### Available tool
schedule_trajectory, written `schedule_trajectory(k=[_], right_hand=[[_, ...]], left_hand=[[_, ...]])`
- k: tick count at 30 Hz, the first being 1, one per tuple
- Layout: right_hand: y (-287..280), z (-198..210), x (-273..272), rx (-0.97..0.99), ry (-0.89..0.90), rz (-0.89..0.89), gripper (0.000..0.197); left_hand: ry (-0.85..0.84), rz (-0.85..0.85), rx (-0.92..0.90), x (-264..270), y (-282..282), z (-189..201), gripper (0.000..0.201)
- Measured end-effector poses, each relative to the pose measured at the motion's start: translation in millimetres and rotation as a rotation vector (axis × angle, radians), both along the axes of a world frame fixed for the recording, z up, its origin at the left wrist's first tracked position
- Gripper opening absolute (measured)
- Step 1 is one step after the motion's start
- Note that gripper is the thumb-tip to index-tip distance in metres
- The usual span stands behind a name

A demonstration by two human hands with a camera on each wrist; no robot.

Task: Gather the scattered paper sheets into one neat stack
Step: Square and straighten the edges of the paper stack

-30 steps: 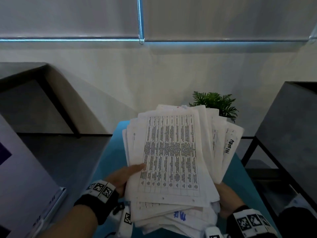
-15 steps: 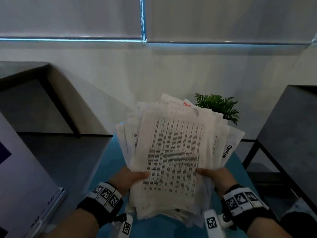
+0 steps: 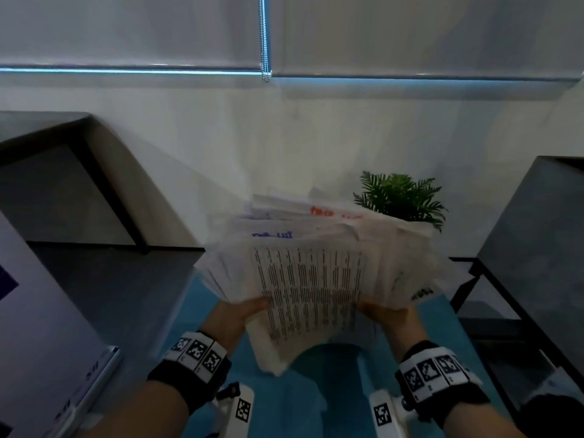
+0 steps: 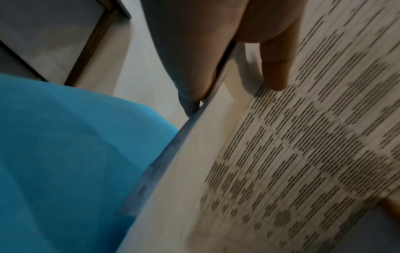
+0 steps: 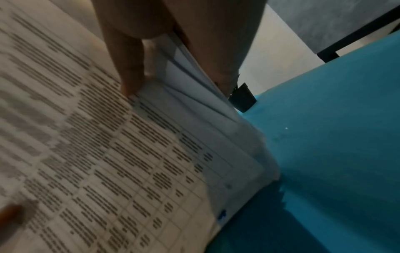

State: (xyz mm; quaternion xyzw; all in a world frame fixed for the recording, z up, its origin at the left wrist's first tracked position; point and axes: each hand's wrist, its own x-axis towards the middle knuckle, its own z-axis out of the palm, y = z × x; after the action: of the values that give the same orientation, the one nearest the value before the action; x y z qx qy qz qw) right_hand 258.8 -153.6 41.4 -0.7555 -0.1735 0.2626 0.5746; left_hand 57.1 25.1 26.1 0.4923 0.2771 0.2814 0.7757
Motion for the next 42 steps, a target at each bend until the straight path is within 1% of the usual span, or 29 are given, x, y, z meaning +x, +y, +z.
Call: schedule_trajectory(k=[1, 3, 4, 5, 6, 7, 8, 9, 12, 13, 14, 15, 17, 18, 19, 20, 21, 22, 23, 25, 26, 28, 31, 34, 36, 38, 39, 41, 42], right_hand=[[4, 1, 0, -0.078, -0.01, 0.027, 0.076], [8, 3, 4, -0.013, -0.028, 0.005, 0.072], [4, 4, 6, 0.104, -0.009, -0.014, 0.071], [-3, 5, 8, 0.233, 0.009, -0.01, 0.074], [-11, 4, 10, 0.361, 0.059, 0.002, 0.081], [-17, 3, 10, 0.413, 0.089, 0.022, 0.092], [-20, 0, 10, 0.401, 0.103, 0.038, 0.102], [-22, -3, 8, 0.384, 0.103, 0.061, 0.108], [-16, -10, 7, 0.399, 0.105, 0.046, 0.111], [-14, -9, 8, 0.418, 0.103, 0.023, 0.112], [-14, -6, 7, 0.45, 0.094, 0.009, 0.107], [-16, -6, 8, 0.491, 0.085, 0.014, 0.095], [-21, -5, 8, 0.528, 0.094, 0.052, 0.058], [-23, -7, 8, 0.52, 0.102, 0.065, 0.051], [-24, -10, 8, 0.502, 0.092, 0.08, 0.053], [-23, -12, 6, 0.473, 0.074, 0.088, 0.065], [-22, -12, 6, 0.448, 0.057, 0.087, 0.081], [-21, -11, 7, 0.449, 0.055, 0.073, 0.091], [-20, -8, 9, 0.486, 0.065, 0.065, 0.091], [-22, -1, 12, 0.578, 0.099, 0.093, 0.083], [-23, 0, 14, 0.591, 0.102, 0.115, 0.084], [-27, -5, 14, 0.549, 0.098, 0.153, 0.092], [-23, -12, 11, 0.48, 0.11, 0.191, 0.093], [-18, -7, 11, 0.512, 0.075, 0.166, 0.084], [-20, -6, 15, 0.54, 0.075, 0.166, 0.082], [-24, -10, 15, 0.528, 0.091, 0.18, 0.075], [-25, -12, 15, 0.515, 0.094, 0.181, 0.079], [-21, -13, 15, 0.474, 0.089, 0.172, 0.092], [-18, -12, 15, 0.478, 0.081, 0.164, 0.089]], left_hand=[[-0.003, 0.009, -0.023, 0, -1, -1, 0.078], [-0.021, 0.012, -0.039, 1, 1, 2, 0.076], [-0.039, -0.004, -0.028, 0, 2, 5, 0.076], [-0.051, -0.024, -0.005, -1, 4, 9, 0.078], [-0.052, -0.051, 0.024, -3, 6, 13, 0.081], [-0.041, -0.079, 0.048, -5, 7, 15, 0.083], [-0.027, -0.111, 0.068, -7, 7, 17, 0.086], [-0.013, -0.137, 0.086, -8, 6, 19, 0.087], [-0.006, -0.174, 0.125, -5, 0, 24, 0.088], [-0.026, -0.164, 0.124, -4, -2, 26, 0.089], [-0.053, -0.15, 0.124, -3, -2, 28, 0.088], [-0.074, -0.136, 0.13, -3, -1, 30, 0.087], [-0.076, -0.128, 0.157, -4, -1, 31, 0.083], [-0.066, -0.132, 0.174, -4, -2, 30, 0.081], [-0.055, -0.132, 0.191, -5, -4, 30, 0.08], [-0.051, -0.128, 0.205, -4, -6, 30, 0.078], [-0.056, -0.122, 0.212, -3, -7, 30, 0.077], [-0.071, -0.113, 0.206, -2, -7, 30, 0.078], [-0.086, -0.098, 0.194, 0, -4, 31, 0.079], [-0.108, -0.08, 0.198, 1, 2, 35, 0.078], [-0.115, -0.084, 0.211, 0, 4, 35, 0.076], [-0.126, -0.097, 0.235, -2, 5, 33, 0.071], [-0.145, -0.121, 0.218, -1, 1, 30, 0.07], [-0.193, -0.103, 0.133, 3, 6, 34, 0.076], [-0.222, -0.098, 0.118, 0, 9, 38, 0.069], [-0.213, -0.091, 0.135, -4, 9, 36, 0.062], [-0.203, -0.102, 0.136, -5, 8, 34, 0.067], [-0.179, -0.146, 0.116, -3, 3, 36, 0.083], [-0.178, -0.157, 0.099, 0, 2, 37, 0.082]])
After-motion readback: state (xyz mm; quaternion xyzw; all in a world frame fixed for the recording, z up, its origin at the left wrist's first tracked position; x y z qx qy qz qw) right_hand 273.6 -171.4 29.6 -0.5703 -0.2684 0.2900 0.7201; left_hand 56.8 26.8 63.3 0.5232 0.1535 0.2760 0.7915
